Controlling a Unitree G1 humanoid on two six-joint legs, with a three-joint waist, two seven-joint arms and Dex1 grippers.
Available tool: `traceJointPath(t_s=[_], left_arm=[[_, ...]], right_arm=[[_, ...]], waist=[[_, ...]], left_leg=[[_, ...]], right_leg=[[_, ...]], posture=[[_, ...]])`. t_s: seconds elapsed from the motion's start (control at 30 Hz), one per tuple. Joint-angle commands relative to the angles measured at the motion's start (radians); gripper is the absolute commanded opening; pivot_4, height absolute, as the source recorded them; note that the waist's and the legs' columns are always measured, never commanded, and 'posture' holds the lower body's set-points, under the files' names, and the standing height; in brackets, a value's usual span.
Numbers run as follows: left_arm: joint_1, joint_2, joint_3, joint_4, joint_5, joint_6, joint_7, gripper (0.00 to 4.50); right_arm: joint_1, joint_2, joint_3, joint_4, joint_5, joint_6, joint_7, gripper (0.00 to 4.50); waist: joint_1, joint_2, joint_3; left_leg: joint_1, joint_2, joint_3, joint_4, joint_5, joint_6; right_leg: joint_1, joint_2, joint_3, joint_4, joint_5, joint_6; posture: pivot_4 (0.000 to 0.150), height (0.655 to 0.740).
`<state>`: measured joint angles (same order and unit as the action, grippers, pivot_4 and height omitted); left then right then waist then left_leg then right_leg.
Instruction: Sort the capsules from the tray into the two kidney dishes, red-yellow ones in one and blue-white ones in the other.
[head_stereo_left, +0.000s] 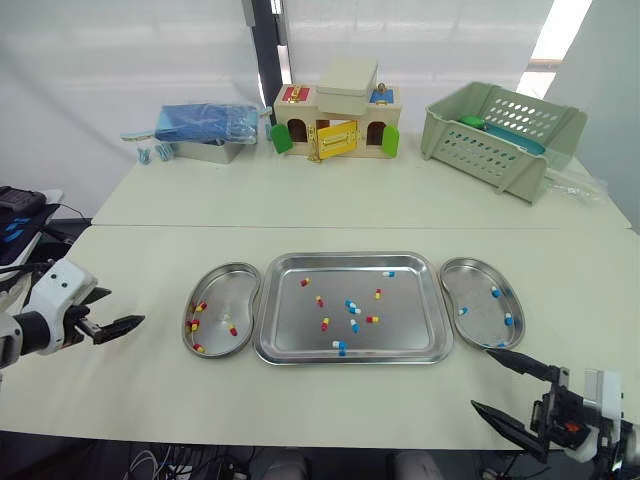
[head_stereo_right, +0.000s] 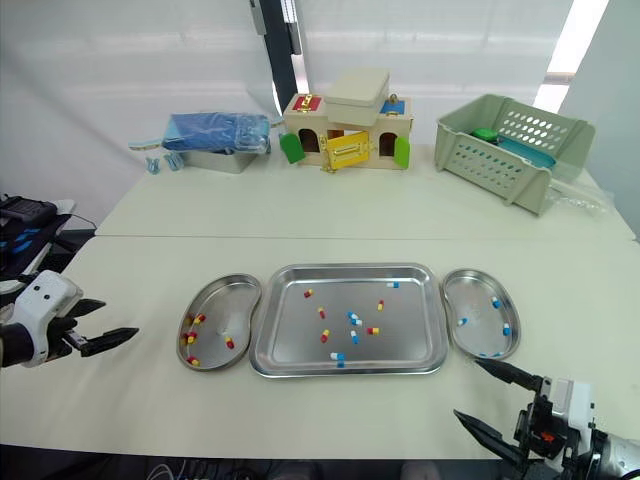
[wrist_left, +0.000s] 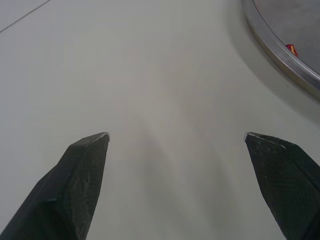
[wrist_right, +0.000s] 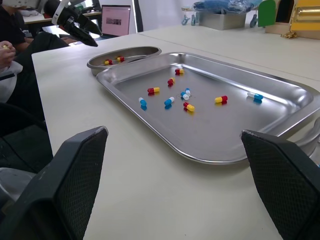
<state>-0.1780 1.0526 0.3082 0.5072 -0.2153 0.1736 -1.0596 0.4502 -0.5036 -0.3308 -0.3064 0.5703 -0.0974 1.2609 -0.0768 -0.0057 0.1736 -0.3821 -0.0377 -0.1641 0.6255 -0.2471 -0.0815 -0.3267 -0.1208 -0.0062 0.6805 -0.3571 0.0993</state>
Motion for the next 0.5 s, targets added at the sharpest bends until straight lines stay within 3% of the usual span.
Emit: traceJointPath(t_s=[0.03, 0.5], left_arm=[[-0.008, 0.019, 0.009, -0.01, 0.002, 0.005, 0.007, 4.5], [0.005, 0.026, 0.012, -0.032, 0.004, 0.008, 0.009, 4.5]], right_arm=[[-0.027, -0.027, 0.009, -0.065, 0.009, 0.025, -0.047, 4.49], [-0.053, -0.083, 0.058, -0.16, 0.022, 0.088, -0.124, 4.49]], waist=[[0.0, 0.0, 0.0], [0.005, -0.002, -0.001]], left_leg=[[0.0, 0.0, 0.0, 0.0, 0.0, 0.0], [0.0, 0.0, 0.0, 0.0, 0.0, 0.0]], right_leg=[[0.0, 0.0, 0.0, 0.0, 0.0, 0.0], [0.0, 0.0, 0.0, 0.0, 0.0, 0.0]], posture=[[0.15, 0.74], [0.15, 0.74]])
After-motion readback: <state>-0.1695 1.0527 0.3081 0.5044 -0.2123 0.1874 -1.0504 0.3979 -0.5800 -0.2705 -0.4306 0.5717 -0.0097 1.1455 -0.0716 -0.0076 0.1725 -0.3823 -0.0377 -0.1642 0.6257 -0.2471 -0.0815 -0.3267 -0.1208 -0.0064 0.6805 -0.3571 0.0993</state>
